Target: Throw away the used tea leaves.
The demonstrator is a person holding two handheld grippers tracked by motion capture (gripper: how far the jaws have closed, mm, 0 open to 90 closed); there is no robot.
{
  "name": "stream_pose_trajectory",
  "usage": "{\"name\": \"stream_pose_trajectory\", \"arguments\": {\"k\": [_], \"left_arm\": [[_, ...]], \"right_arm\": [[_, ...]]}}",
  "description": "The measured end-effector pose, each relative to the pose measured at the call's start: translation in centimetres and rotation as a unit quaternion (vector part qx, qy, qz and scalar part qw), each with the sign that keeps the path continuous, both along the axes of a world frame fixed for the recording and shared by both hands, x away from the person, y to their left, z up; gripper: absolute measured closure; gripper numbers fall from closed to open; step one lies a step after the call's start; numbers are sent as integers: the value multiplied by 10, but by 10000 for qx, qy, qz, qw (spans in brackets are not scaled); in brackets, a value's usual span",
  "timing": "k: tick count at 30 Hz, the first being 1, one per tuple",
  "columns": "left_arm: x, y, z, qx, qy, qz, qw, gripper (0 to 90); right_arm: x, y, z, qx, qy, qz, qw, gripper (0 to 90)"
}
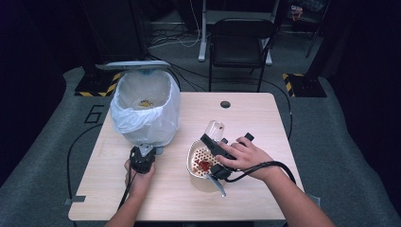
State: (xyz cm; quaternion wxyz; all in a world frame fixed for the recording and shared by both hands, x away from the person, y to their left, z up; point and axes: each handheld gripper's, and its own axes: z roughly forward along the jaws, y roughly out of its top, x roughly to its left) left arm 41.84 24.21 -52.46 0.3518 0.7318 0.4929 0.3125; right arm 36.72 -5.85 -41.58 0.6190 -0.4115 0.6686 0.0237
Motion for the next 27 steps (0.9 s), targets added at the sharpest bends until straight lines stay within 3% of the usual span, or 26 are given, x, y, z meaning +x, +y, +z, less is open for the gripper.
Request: {"name": "stream_pose_trajectory", "arguments": {"k": [3,4,5,7,9,15,16,17,19,20,21,24,27], "left_arm": [[0,0,0,0,0,0,10000,893],[0,0,0,-2,1,-1,10000,892],[0,0,0,0,1,0,10000,892],[0,0,0,-2,0,2,10000,892],[0,0,0,-1,2,1,10000,892],[0,0,0,-2,1,1,10000,893],[0,0,0,-5,2,1,10000,892],[0,0,0,-3,4,0,10000,892],[0,0,0,-2,2,1,10000,892],[0,0,0,-3,2,0,10000,892],[0,0,0,-4,0,2,10000,892],[0,0,0,-3,-3,2,10000,892],[0,0,0,15,8,-6,10000,892]], "right_arm": [[0,1,2,20,-50,27,10000,427],[-1,0,4,-76,-34,55,10000,427],[-1,-2,2,76,27,-41,10000,427],[-1,0,3,95,60,13,9999,427],[-2,0,5,200,-68,84,9997,426],[-1,0,5,193,-40,103,9998,426],[-1,-1,4,110,101,20,9999,425],[-1,0,6,239,-45,97,9997,425],[-1,0,8,252,-40,109,9996,425],[-1,3,10,110,-95,197,9997,425],[-1,1,9,264,-64,123,9996,425],[-1,2,12,231,-83,171,9996,425],[-1,0,12,392,9,111,9992,424]]}}
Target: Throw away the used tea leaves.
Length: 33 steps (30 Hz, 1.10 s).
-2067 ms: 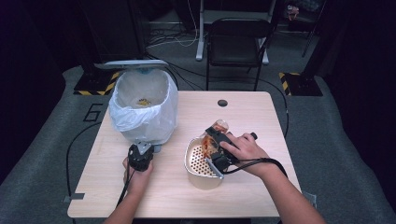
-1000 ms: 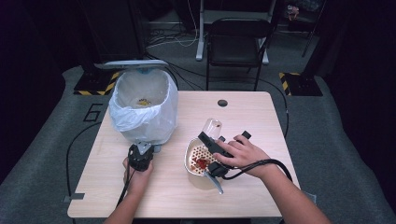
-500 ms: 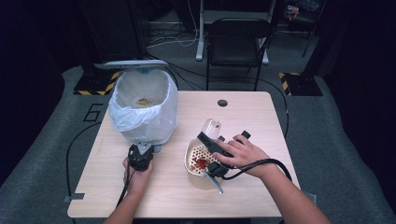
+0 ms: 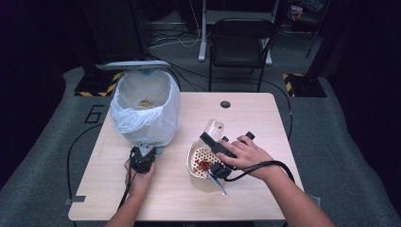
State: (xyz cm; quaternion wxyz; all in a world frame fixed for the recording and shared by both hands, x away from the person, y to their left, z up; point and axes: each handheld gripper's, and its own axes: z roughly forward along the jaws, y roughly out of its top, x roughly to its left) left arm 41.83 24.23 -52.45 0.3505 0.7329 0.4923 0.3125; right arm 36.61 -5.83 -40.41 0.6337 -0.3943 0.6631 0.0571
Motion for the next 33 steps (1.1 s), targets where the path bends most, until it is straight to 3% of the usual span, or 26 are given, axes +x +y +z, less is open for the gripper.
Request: {"name": "stream_pose_trajectory", "arguments": {"k": [4,6,8,9,11,17,21,22,27,30,31,32,33], "left_arm": [[0,-1,-1,-58,-36,32,10000,893],[0,-1,-1,-65,-34,32,10000,892],[0,-1,0,-53,-37,27,10000,892],[1,0,0,44,-58,11,10000,892],[0,0,0,32,-39,6,10000,892],[0,0,0,36,-58,11,10000,892],[0,2,1,101,-25,-22,9999,892],[0,1,0,57,-24,-15,10000,892],[0,0,0,-20,-2,5,10000,892],[0,0,0,-15,-6,3,10000,892],[0,0,0,-16,-7,5,10000,892],[0,0,0,-18,-5,6,10000,892],[0,0,0,-20,-6,5,10000,892]], "right_arm": [[1,-2,2,386,255,-31,9989,423],[1,-2,3,475,238,-60,9986,422],[2,-3,3,697,482,-84,9964,421],[2,-3,5,748,498,-67,9959,420],[3,-3,7,926,667,-86,9934,419],[11,-3,17,1552,1072,-118,9820,418],[19,-4,20,1984,1380,-144,9703,418],[21,-4,21,2113,1506,-170,9656,417],[28,-6,29,2869,2189,-214,9324,416],[29,-9,33,3342,2510,-200,9082,415],[30,-10,35,3428,2584,-203,9029,415],[31,-11,36,3605,2731,-202,8917,414],[32,-12,37,3685,2835,-211,8851,415]]}}
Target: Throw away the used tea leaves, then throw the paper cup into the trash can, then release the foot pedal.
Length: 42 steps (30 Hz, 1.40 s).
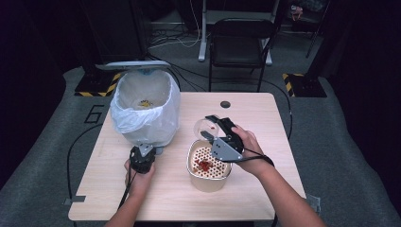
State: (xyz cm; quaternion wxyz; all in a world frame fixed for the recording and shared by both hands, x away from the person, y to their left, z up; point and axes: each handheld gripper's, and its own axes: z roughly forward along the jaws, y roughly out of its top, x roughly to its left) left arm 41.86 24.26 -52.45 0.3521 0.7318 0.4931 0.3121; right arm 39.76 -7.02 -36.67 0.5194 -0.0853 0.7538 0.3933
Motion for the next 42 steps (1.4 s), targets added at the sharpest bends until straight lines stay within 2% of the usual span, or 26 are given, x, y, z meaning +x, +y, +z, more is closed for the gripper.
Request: {"name": "stream_pose_trajectory", "arguments": {"k": [2,3,4,6,8,9,11,12,14,17,18,19,23,24,25,26,28,32,33,35,37,38,39,42], "left_arm": [[0,0,0,-5,-1,-1,10000,892],[0,0,-1,-9,-40,18,10000,893],[0,0,0,-9,-23,11,10000,893],[0,0,-1,-8,-41,17,10000,892],[0,0,-1,-8,-36,12,10000,892],[0,0,0,-12,-14,12,10000,893],[0,0,-1,-15,-64,21,10000,892],[0,0,-1,-13,-65,20,10000,892],[0,0,0,-16,-14,-1,10000,893],[0,0,0,-15,-11,0,10000,892],[0,1,0,-12,10,-8,10000,892],[0,0,0,-15,-15,1,10000,892],[0,0,0,-11,-12,-2,10000,892],[0,0,0,-13,-13,1,10000,893],[0,0,0,-15,-11,-1,10000,892],[0,0,0,-13,-15,-1,10000,892],[0,0,0,-19,-2,3,10000,892],[0,0,0,-15,-27,1,10000,892],[0,0,-1,-105,-32,29,9999,892],[0,-1,-1,-134,-39,33,9999,892],[1,0,-1,-115,-51,35,9999,892],[1,1,0,20,-80,4,10000,892],[1,1,0,5,-69,5,10000,892],[1,2,0,6,-68,2,10000,892]], "right_arm": [[1,-2,2,146,123,20,9998,414],[2,-2,2,284,308,26,9991,414],[3,-3,3,347,384,39,9987,414],[5,-5,4,565,605,51,9966,413],[7,-6,7,749,720,107,9945,413],[8,-7,9,913,883,162,9918,413],[10,-9,10,1108,1043,246,9880,413],[11,-9,11,1197,1233,252,9848,414],[12,-9,11,1316,1421,267,9807,414],[17,-10,13,1547,1843,294,9702,414],[18,-10,13,1596,1921,306,9678,415],[19,-10,15,1714,2079,325,9625,415],[22,-7,25,1885,2485,405,9493,416],[24,-5,30,1921,2715,426,9421,418],[25,-3,36,1935,2822,391,9388,419],[26,-1,40,1951,2864,365,9373,420],[29,5,50,1964,3075,359,9304,420],[36,17,69,2097,3260,378,9210,421],[38,21,73,2096,3291,371,9200,421],[43,30,80,2123,3413,389,9148,421],[47,37,84,2100,3460,395,9136,421],[49,42,86,2073,3515,380,9122,421],[53,47,88,2088,3620,353,9078,421],[60,59,92,2125,3714,353,9031,422]]}}
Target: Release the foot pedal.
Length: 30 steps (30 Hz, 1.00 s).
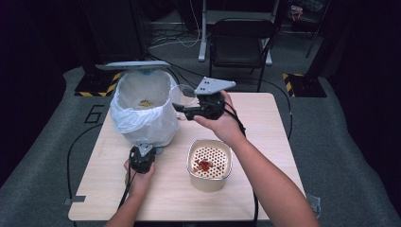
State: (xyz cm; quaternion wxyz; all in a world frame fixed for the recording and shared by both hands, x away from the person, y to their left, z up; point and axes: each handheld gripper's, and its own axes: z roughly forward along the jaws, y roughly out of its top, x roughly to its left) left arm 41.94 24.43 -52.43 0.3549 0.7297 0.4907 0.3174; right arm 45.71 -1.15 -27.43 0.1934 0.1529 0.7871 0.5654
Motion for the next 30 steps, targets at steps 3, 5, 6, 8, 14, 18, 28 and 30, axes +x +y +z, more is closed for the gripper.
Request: {"name": "stream_pose_trajectory", "arguments": {"k": [3,5,6,8,14,18,28,30], "left_arm": [[0,0,1,4,37,-11,10000,892],[0,1,1,-5,32,-14,10000,892],[0,0,1,7,38,-10,10000,892],[0,0,1,6,37,-10,10000,892],[0,0,1,26,39,-14,10000,892],[0,0,0,13,37,-9,10000,892],[0,0,0,14,34,-9,10000,892],[0,0,0,2,37,-8,10000,892]], "right_arm": [[6,13,8,41,9,18,10000,421],[11,22,12,8,-36,-9,10000,421],[13,27,14,-27,-67,-6,10000,420],[18,38,16,-113,-87,-41,9999,419],[29,62,18,-187,-26,-46,9998,418],[35,74,17,-239,25,-25,9997,417],[55,96,7,-414,335,-148,9985,417],[60,100,4,-468,393,-197,9979,416]]}}
